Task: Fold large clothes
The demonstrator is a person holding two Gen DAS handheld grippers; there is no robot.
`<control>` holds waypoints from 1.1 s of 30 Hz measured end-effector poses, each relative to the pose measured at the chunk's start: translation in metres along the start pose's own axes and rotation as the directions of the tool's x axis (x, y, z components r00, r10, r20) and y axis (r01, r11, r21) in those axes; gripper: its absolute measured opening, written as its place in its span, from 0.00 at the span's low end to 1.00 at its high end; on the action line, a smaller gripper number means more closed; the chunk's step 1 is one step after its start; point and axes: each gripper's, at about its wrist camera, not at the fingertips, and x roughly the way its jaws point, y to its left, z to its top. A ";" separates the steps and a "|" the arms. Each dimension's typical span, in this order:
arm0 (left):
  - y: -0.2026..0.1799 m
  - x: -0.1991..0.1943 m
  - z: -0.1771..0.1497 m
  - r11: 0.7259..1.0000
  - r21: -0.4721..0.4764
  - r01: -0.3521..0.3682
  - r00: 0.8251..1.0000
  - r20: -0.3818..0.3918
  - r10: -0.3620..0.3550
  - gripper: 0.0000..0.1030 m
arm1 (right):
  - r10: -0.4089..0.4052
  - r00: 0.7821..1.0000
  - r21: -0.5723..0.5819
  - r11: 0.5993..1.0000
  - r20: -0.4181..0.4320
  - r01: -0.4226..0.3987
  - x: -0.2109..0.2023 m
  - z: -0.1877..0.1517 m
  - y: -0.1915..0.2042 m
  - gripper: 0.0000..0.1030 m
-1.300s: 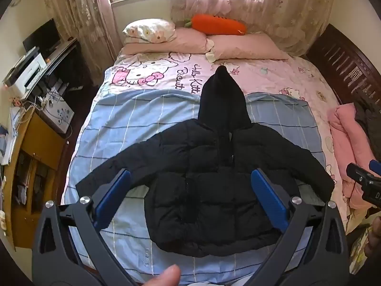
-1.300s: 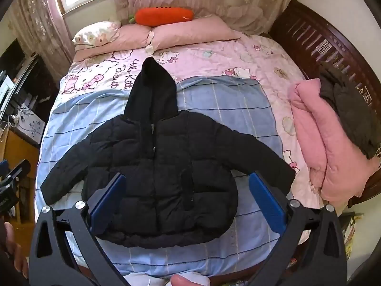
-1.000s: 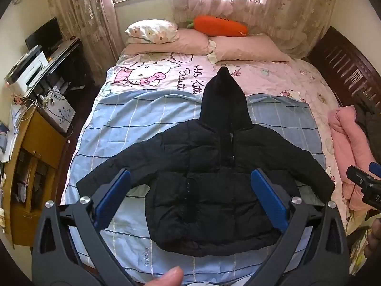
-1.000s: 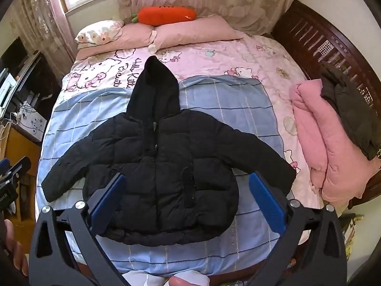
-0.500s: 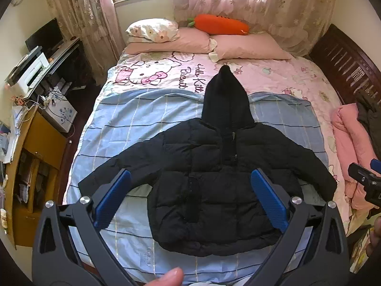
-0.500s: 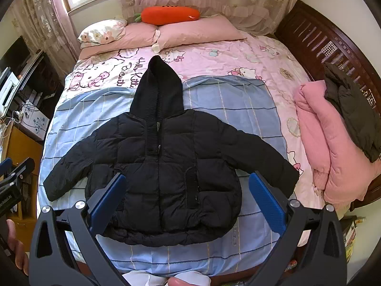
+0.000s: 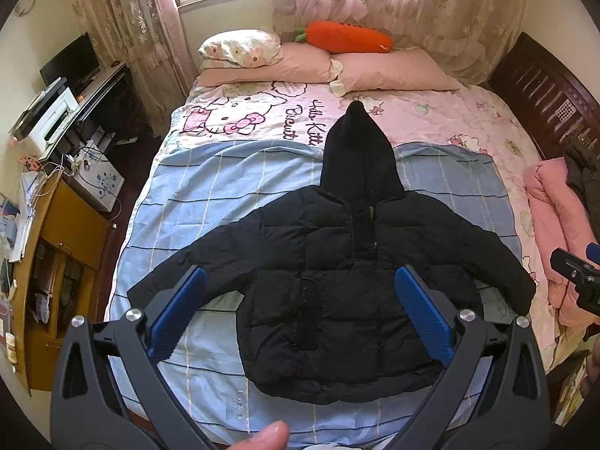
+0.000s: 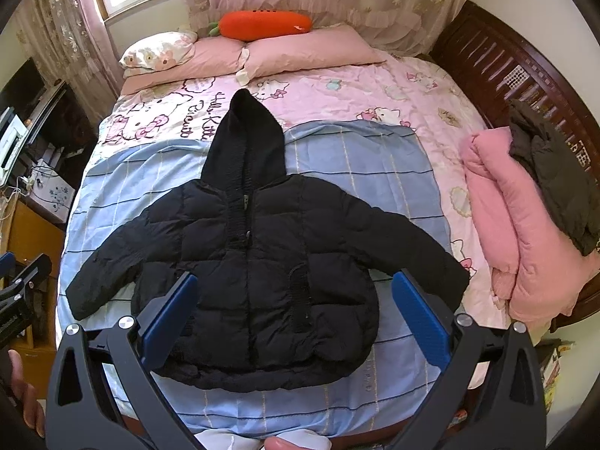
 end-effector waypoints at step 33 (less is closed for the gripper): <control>-0.008 -0.003 0.002 1.000 0.025 0.014 1.000 0.006 -0.014 0.98 | 0.010 1.000 -0.006 1.000 -0.021 -0.010 0.008 0.001 0.003 0.99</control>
